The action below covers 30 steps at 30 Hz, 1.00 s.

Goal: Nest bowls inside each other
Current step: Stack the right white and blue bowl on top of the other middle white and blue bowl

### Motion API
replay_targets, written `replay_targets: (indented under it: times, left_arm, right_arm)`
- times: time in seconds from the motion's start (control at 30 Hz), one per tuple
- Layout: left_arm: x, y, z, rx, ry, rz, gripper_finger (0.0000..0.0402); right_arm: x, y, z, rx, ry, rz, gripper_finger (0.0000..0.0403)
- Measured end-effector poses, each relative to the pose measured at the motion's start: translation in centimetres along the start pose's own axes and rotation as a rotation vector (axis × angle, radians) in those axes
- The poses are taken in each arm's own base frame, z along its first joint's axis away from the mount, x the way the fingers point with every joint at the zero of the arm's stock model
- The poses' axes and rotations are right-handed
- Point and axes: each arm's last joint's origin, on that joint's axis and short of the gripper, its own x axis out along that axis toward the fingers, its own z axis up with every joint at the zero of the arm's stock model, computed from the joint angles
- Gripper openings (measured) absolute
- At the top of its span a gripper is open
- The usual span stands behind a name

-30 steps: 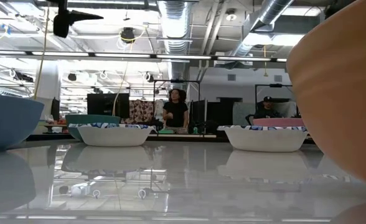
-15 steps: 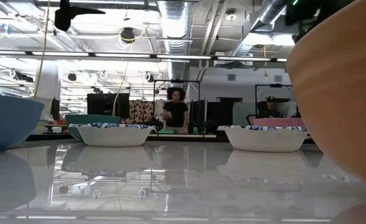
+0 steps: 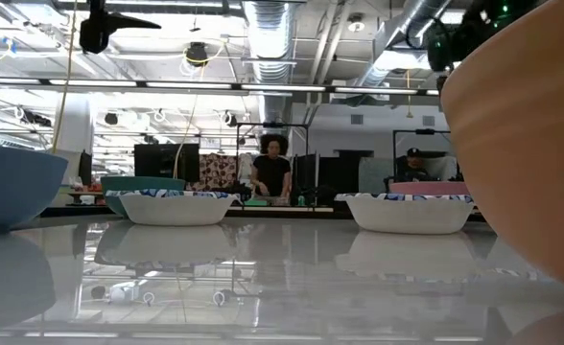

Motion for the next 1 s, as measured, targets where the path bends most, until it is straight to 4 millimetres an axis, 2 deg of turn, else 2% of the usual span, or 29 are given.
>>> replay_targets:
  times: [0.27, 0.47, 0.67, 1.0]
  left_arm:
    - [0.0, 0.2, -0.1, 0.006, 0.002, 0.021, 0.0263]
    - [0.0, 0.2, 0.0, 0.006, -0.021, 0.037, 0.0263]
    - [0.0, 0.2, 0.0, 0.007, -0.016, 0.034, 0.0263]
    - [0.0, 0.4, -0.1, 0.013, -0.004, 0.049, 0.0263]
  right_arm:
    - [5.6, 0.4, -3.1, 0.038, 0.115, 0.007, 0.0254]
    - [5.6, 0.1, -3.0, 0.031, 0.081, -0.077, 0.0254]
    - [6.0, 0.0, -2.8, 0.031, 0.113, -0.081, 0.0254]
    - [8.5, -0.6, -1.8, 0.022, 0.246, -0.034, 0.0254]
